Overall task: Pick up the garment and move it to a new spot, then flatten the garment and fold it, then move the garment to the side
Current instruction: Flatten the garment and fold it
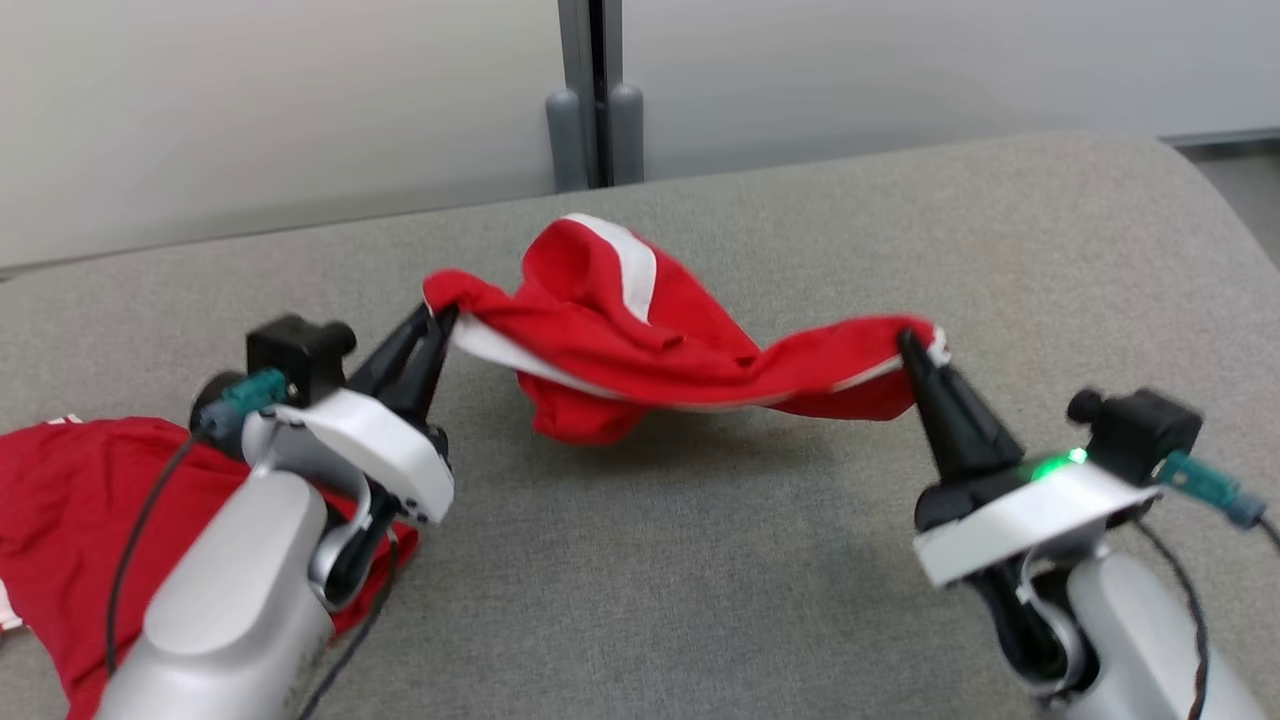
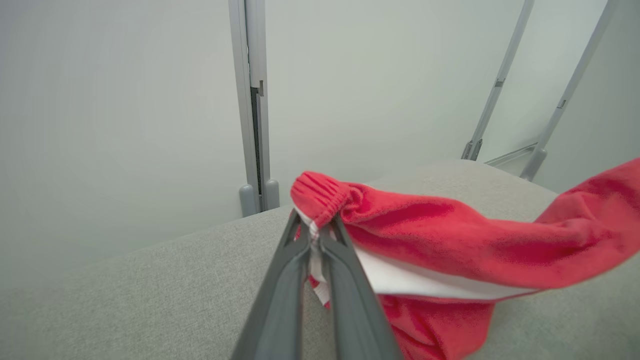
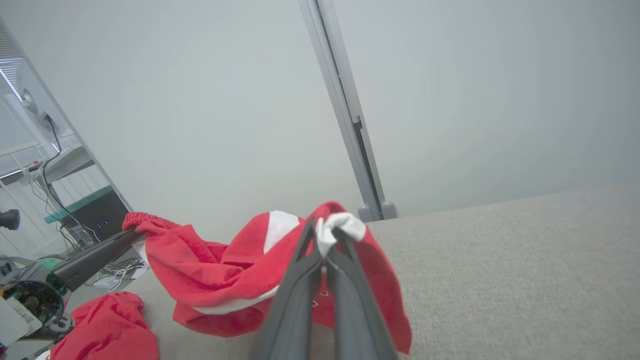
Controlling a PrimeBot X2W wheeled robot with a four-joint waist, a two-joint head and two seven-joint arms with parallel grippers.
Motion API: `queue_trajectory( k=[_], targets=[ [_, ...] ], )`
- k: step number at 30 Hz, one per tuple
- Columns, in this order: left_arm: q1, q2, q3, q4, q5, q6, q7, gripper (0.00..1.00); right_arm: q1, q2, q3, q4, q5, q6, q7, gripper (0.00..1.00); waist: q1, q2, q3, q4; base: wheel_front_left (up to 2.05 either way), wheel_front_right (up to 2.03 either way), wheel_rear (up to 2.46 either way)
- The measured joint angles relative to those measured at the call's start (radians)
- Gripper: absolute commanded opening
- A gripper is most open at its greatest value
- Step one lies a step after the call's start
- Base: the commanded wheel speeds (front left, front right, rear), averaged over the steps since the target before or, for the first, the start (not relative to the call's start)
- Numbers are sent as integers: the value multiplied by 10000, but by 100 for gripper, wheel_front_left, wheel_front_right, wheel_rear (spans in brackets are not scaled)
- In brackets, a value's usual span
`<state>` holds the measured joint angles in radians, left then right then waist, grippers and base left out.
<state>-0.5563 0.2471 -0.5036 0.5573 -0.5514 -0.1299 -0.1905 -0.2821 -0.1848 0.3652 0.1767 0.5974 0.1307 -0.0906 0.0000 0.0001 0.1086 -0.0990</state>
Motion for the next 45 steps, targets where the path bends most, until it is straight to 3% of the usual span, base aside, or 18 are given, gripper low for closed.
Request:
queue_trajectory(
  k=[9,17,22,27,37,41,45],
  targets=[
    [-1417,456,456,-2138,-1427,44,2447,0,-2026,33,-1152,-180,128,0,518,0,0,0,-1133,191,0,0,0],
    [-1933,359,1139,-3799,-2265,915,3492,0,-2878,347,-2004,-407,-1252,0,842,0,0,0,-1508,457,0,0,0],
    [-1442,105,1722,-4706,-3080,1655,3754,0,-2748,598,-2915,-849,-2130,2,1137,0,0,0,-1582,533,0,0,0],
    [-927,31,1971,-5363,-3298,2107,3764,0,-2377,1070,-3800,-1037,-2612,13,1735,0,0,0,-1516,572,0,0,0],
    [-818,-46,2088,-5741,-3680,2374,4126,0,-2532,1283,-3816,-1693,-3007,12,2502,0,0,0,-904,513,0,0,0],
    [-1927,-50,2382,-5379,-3858,2546,4443,0,-3745,1290,-3718,-1641,-3103,12,2775,0,0,0,-196,448,0,0,0],
    [-3867,44,2591,-4449,-3791,2529,4615,0,-5948,1158,-3576,-878,-3371,12,2740,0,0,0,833,366,0,0,0]
  ],
)
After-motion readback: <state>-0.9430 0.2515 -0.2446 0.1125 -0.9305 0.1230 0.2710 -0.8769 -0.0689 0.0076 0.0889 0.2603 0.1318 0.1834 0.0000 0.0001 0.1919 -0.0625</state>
